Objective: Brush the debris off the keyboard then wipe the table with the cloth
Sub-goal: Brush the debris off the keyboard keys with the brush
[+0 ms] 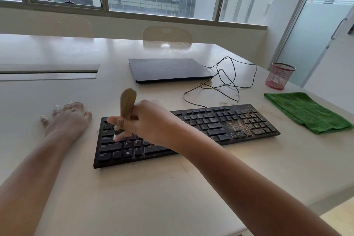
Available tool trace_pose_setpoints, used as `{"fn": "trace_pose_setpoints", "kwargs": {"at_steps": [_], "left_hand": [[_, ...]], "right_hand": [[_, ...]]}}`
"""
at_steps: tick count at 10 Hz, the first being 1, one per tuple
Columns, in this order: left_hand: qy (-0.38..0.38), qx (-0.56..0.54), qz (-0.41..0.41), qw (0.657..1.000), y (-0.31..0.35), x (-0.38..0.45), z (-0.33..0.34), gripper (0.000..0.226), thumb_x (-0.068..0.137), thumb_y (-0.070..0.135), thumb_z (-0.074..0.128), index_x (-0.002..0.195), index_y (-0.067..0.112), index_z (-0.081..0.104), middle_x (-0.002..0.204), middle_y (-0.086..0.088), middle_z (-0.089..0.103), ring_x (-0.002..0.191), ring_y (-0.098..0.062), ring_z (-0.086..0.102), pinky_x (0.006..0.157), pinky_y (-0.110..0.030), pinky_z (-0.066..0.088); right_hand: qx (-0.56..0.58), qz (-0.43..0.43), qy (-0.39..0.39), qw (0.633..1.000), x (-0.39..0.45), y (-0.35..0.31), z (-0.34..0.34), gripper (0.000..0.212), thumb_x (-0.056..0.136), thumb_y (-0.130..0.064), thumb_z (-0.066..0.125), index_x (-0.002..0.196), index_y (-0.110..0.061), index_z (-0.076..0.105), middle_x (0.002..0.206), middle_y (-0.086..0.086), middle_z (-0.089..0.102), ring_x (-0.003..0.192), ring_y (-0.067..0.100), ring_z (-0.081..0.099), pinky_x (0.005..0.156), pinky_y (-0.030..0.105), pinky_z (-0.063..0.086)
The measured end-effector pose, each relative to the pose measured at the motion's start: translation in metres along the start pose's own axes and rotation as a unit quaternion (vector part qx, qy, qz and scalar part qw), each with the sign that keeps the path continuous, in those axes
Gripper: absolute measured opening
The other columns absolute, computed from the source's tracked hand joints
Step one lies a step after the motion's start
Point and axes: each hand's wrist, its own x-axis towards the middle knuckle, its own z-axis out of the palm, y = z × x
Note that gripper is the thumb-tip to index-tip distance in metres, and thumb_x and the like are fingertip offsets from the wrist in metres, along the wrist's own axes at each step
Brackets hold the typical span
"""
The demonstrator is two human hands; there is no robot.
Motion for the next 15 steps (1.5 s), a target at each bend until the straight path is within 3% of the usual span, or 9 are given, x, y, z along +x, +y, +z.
{"fn": "trace_pose_setpoints", "kwargs": {"at_steps": [2,3,5,8,10,12,13,14,15], "left_hand": [[-0.007,0.001,0.001,1.000,0.001,0.000,0.001,0.049,0.098,0.038,0.032,0.142,0.016,0.033,0.154,-0.008,0.025,0.143,-0.030,0.016,0.113,-0.056,0.011],[-0.010,0.008,0.001,1.000,-0.001,0.002,0.000,0.048,0.097,0.036,0.033,0.141,0.016,0.034,0.153,-0.008,0.025,0.143,-0.030,0.017,0.113,-0.057,0.012],[-0.011,0.009,-0.001,1.000,0.000,0.001,0.001,0.047,0.097,0.035,0.032,0.141,0.016,0.034,0.153,-0.009,0.025,0.142,-0.030,0.018,0.113,-0.057,0.011],[-0.010,0.012,-0.001,1.000,0.001,0.001,0.001,0.048,0.098,0.036,0.032,0.142,0.016,0.033,0.154,-0.008,0.024,0.142,-0.031,0.018,0.113,-0.056,0.011],[-0.007,0.010,0.001,1.000,0.001,0.002,0.001,0.047,0.097,0.036,0.031,0.140,0.016,0.036,0.152,-0.008,0.027,0.141,-0.031,0.021,0.112,-0.057,0.012],[-0.021,0.017,-0.003,1.000,0.001,0.003,0.001,0.045,0.097,0.033,0.030,0.137,0.014,0.037,0.152,-0.012,0.026,0.142,-0.032,0.018,0.112,-0.057,0.012],[-0.016,0.013,-0.002,1.000,-0.001,0.002,0.002,0.045,0.096,0.032,0.031,0.137,0.014,0.037,0.152,-0.011,0.027,0.141,-0.033,0.019,0.112,-0.057,0.013],[-0.011,0.009,0.001,1.000,0.000,0.001,0.000,0.046,0.096,0.033,0.031,0.138,0.015,0.037,0.152,-0.010,0.027,0.141,-0.033,0.019,0.112,-0.057,0.013],[-0.013,0.001,0.002,1.000,0.002,0.000,0.000,0.047,0.097,0.032,0.031,0.139,0.014,0.036,0.153,-0.009,0.025,0.142,-0.032,0.017,0.113,-0.057,0.011]], "right_hand": [[-0.048,0.015,0.038,0.998,0.010,0.000,0.006,0.034,0.095,-0.034,0.051,0.081,-0.005,0.062,0.073,0.007,0.069,0.067,0.019,0.068,0.067,0.035,0.056],[-0.022,-0.004,0.016,1.000,0.010,-0.009,0.012,0.031,0.093,-0.034,0.054,0.067,-0.017,0.056,0.068,0.004,0.067,0.066,0.015,0.067,0.066,0.034,0.055],[-0.054,0.086,0.008,0.995,0.008,0.012,-0.018,0.026,0.091,-0.026,0.058,0.101,-0.001,0.061,0.087,0.013,0.069,0.075,0.020,0.070,0.071,0.037,0.059],[-0.152,0.084,0.017,0.985,-0.012,0.014,-0.023,0.020,0.086,-0.025,0.058,0.074,-0.008,0.059,0.066,0.004,0.063,0.067,0.021,0.064,0.054,0.026,0.051],[0.091,0.018,-0.042,0.995,-0.013,-0.009,0.010,0.028,0.088,-0.030,0.062,0.086,-0.003,0.067,0.079,0.009,0.073,0.081,0.019,0.070,0.078,0.041,0.056],[-0.062,0.107,0.000,0.992,-0.014,0.008,-0.019,0.030,0.088,-0.035,0.062,0.081,-0.005,0.062,0.076,0.011,0.069,0.079,0.025,0.070,0.078,0.036,0.055],[0.039,0.064,-0.026,0.997,-0.014,-0.008,-0.008,0.026,0.089,-0.034,0.060,0.081,-0.009,0.063,0.081,0.006,0.074,0.078,0.014,0.071,0.081,0.037,0.055],[0.020,0.026,-0.035,0.999,-0.015,-0.010,0.007,0.028,0.089,-0.032,0.060,0.085,-0.006,0.067,0.082,0.007,0.073,0.080,0.017,0.068,0.077,0.038,0.055],[-0.162,0.078,-0.007,0.984,-0.019,0.010,-0.017,0.028,0.087,-0.031,0.059,0.066,-0.012,0.057,0.067,0.003,0.061,0.070,0.022,0.060,0.053,0.025,0.044]]}}
